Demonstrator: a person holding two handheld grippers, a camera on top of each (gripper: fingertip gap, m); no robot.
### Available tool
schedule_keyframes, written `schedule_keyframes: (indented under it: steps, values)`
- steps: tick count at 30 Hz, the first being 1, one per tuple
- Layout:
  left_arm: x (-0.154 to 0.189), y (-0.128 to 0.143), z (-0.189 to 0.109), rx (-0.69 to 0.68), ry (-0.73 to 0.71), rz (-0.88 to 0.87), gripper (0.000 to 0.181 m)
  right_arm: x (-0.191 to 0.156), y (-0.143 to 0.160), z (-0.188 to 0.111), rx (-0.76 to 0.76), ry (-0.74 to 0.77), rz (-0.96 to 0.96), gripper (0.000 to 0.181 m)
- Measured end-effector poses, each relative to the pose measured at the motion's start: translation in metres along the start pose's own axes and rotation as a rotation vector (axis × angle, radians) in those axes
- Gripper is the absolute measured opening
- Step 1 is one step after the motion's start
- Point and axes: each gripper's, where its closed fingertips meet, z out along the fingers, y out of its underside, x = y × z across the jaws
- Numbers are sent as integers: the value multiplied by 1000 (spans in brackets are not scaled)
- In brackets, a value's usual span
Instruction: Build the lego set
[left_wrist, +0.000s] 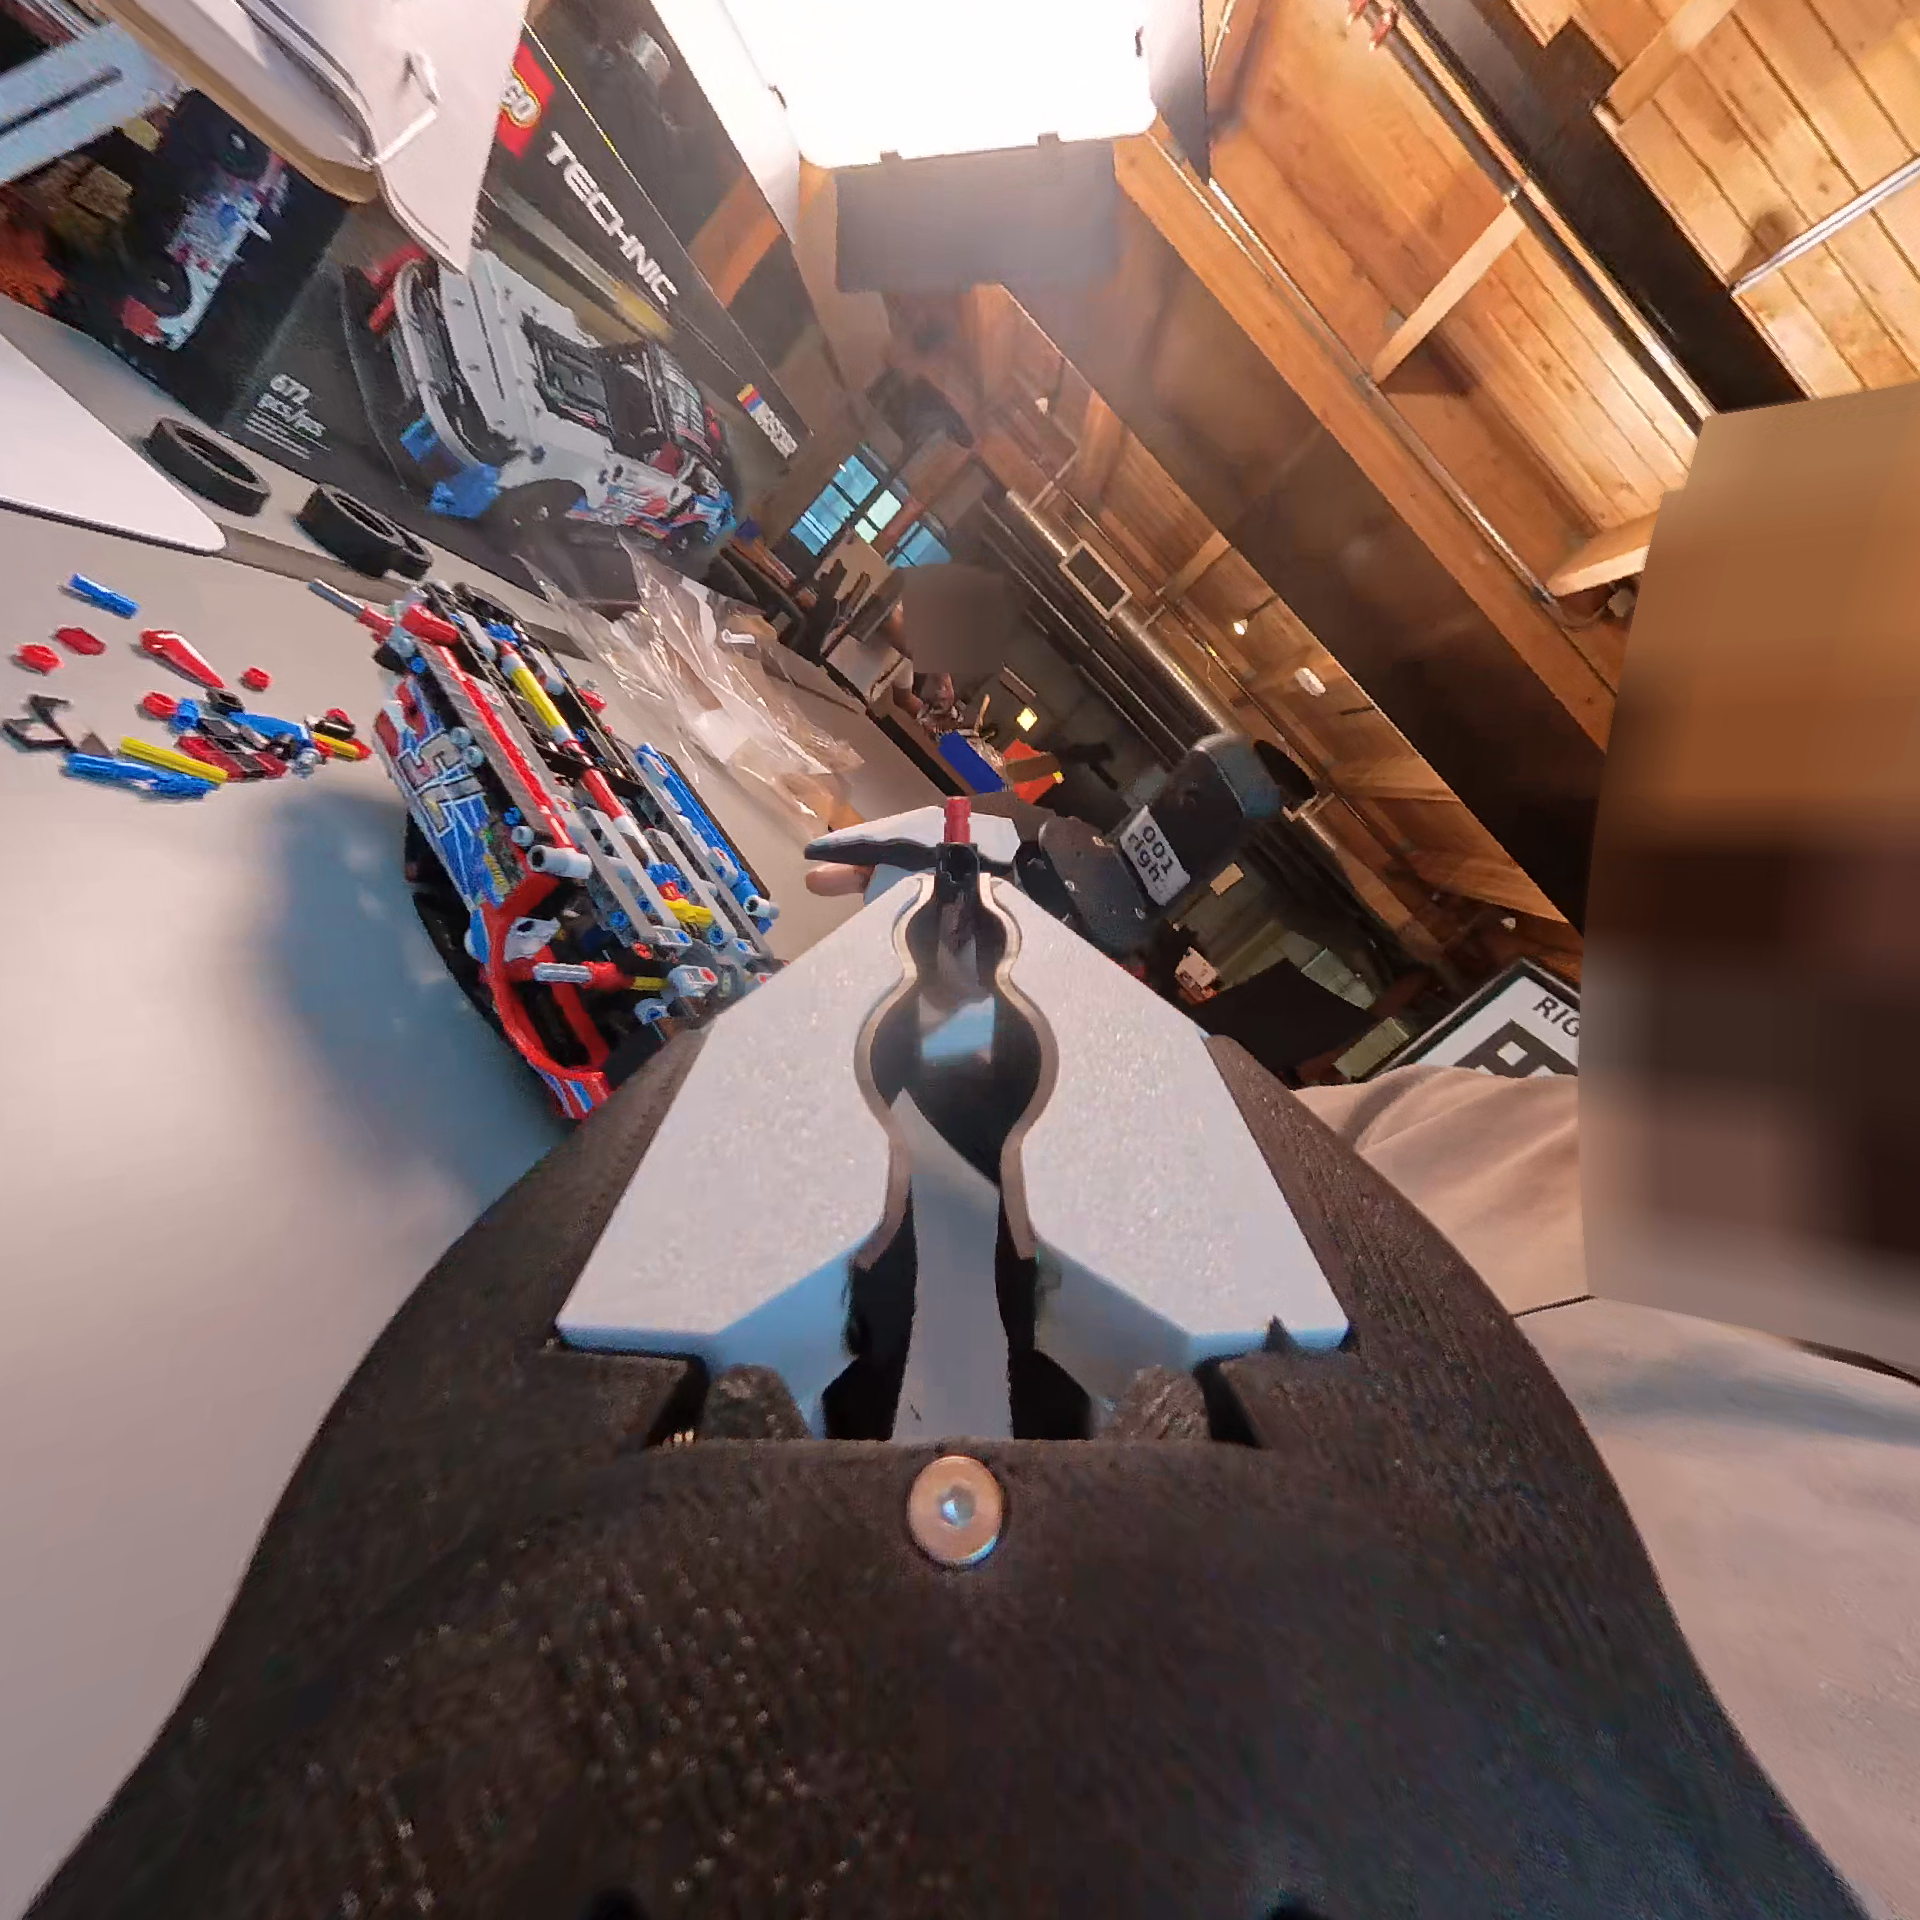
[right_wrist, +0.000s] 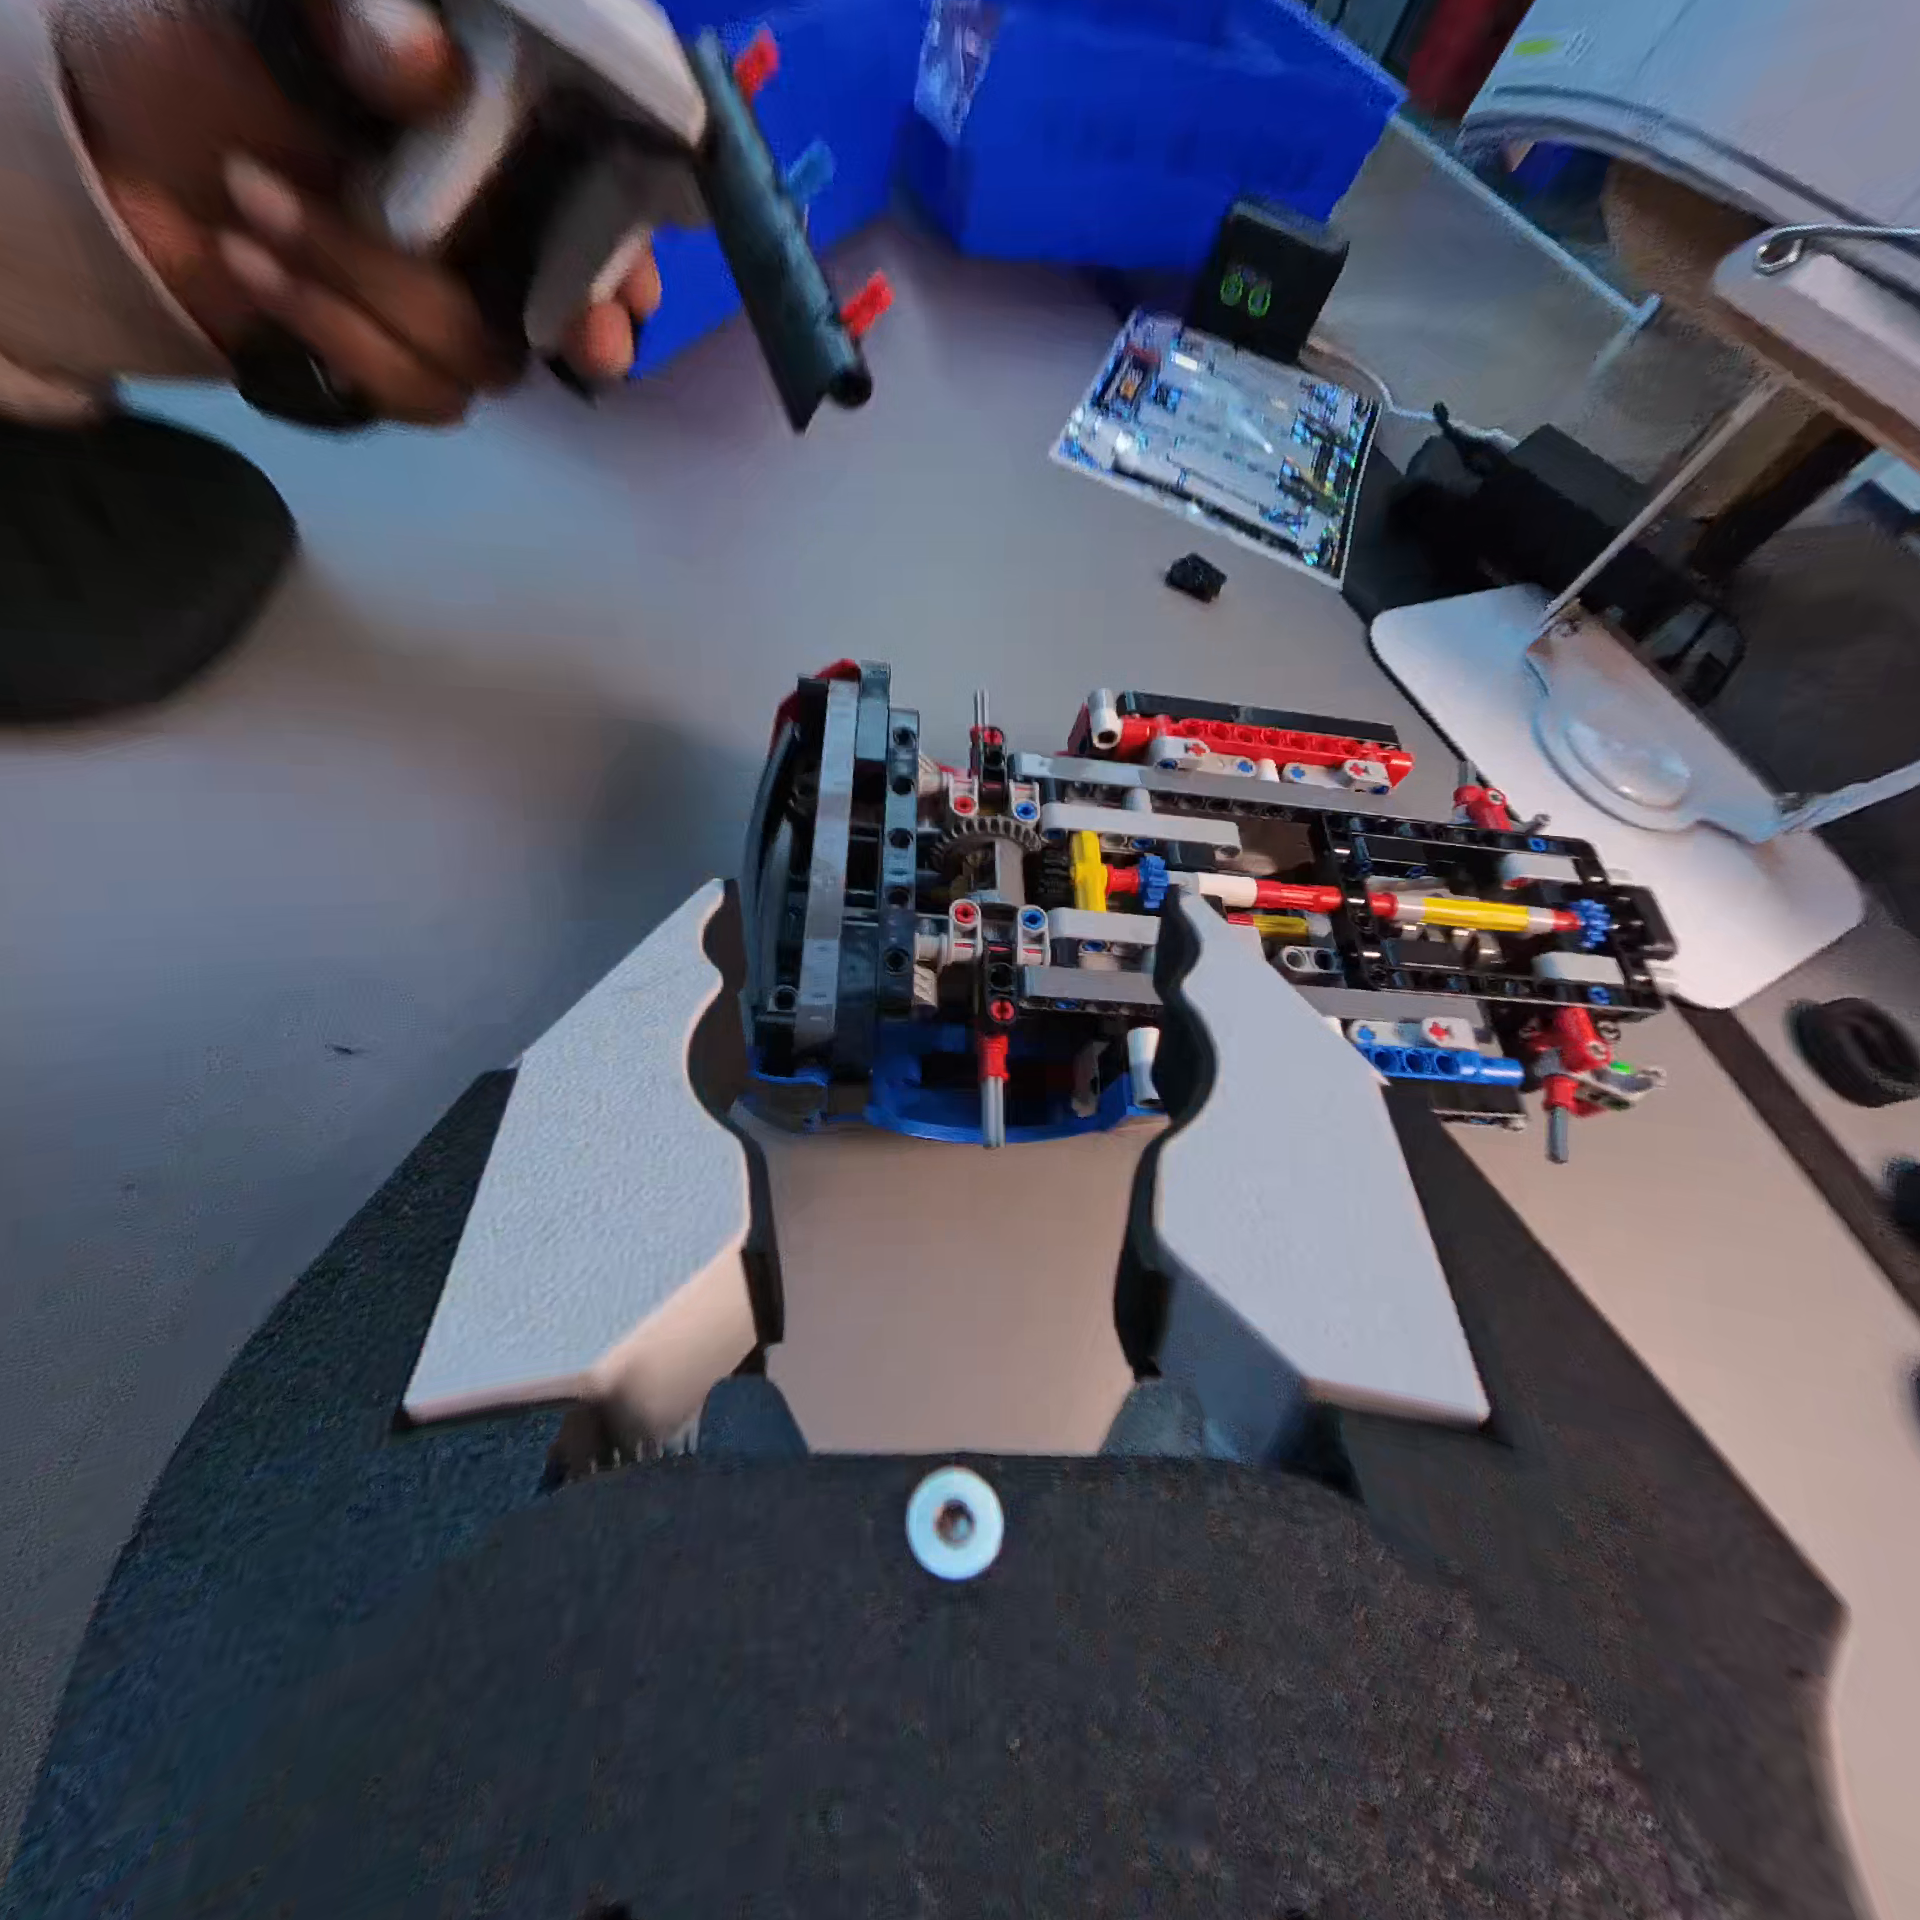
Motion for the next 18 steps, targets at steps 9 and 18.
schedule_keyframes:
  steps: [9,18]
  values:
    - [-11,7,-4,14,-27,-46,3,-13,34,43,-363,-29,-328,81]
    - [-16,26,9,-49,-16,-93,3,-16,52,18,-369,-162,-537,73]
